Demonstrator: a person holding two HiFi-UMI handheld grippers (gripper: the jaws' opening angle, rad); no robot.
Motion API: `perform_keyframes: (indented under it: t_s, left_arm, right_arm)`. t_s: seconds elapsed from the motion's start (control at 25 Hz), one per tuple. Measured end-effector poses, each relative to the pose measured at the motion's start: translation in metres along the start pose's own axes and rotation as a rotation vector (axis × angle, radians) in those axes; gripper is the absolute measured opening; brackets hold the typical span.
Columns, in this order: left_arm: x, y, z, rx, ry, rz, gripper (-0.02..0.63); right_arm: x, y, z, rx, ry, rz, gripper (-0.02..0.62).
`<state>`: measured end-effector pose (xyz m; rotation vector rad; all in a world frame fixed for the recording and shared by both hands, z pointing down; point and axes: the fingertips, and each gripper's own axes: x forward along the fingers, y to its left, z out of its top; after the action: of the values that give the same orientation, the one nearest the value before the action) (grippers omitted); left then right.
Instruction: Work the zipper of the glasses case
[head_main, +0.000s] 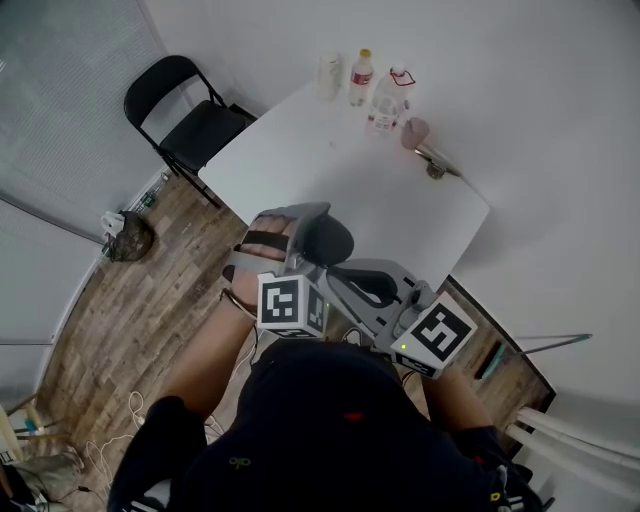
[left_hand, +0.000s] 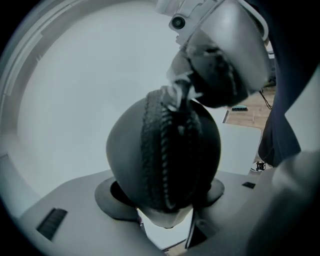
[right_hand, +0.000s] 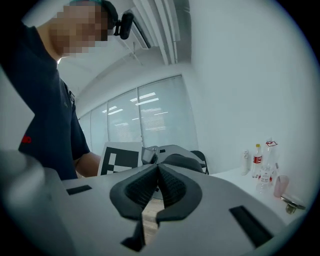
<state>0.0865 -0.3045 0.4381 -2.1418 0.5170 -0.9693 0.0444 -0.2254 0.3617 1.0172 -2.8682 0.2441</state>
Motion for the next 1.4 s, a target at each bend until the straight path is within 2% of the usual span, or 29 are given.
perform_keyframes:
  t_s: [0.24, 0.32, 0.44, 0.52, 0.68, 1.0, 1.2, 1.4]
  left_arm:
    - [0.001, -0.002, 0.000, -0.036, -0.013, -0.012, 0.276]
    - [0.000, -0.001, 0.000, -0.111, -0.038, -0.023, 0.276]
    - [-0.007, 0.009, -0.001, -0.269, -0.090, -0.016, 0.276]
    - [-0.014, 0.022, -0.001, -0.379, -0.130, 0.027, 0.276]
    - [-0.035, 0.047, 0.002, -0.615, -0.251, 0.088, 0.276]
    - [-0.068, 0.086, 0.008, -0.866, -0.413, 0.114, 0.276]
    - [-0.083, 0.101, -0.008, -0.936, -0.450, 0.140, 0.276]
    - [-0.102, 0.113, -0.030, -0.952, -0.444, 0.238, 0.276]
  right_arm:
    - [0.000, -0.001, 0.001, 0.059, -0.033, 0.025, 0.022]
    - [-0.003, -0.003, 0.005, 0.048, -0.055, 0.010, 0.023]
    - [-0.015, -0.014, 0.016, 0.043, -0.108, -0.029, 0.023]
    - [-0.026, -0.028, 0.023, 0.036, -0.148, -0.089, 0.023]
    - [-0.047, -0.063, 0.032, -0.027, -0.198, -0.276, 0.021]
    - [-0.099, -0.122, 0.031, -0.042, -0.240, -0.569, 0.021]
    - [-0.132, -0.145, 0.035, -0.061, -0.260, -0.693, 0.021]
    - [-0.158, -0.154, 0.037, -0.068, -0.252, -0.783, 0.020]
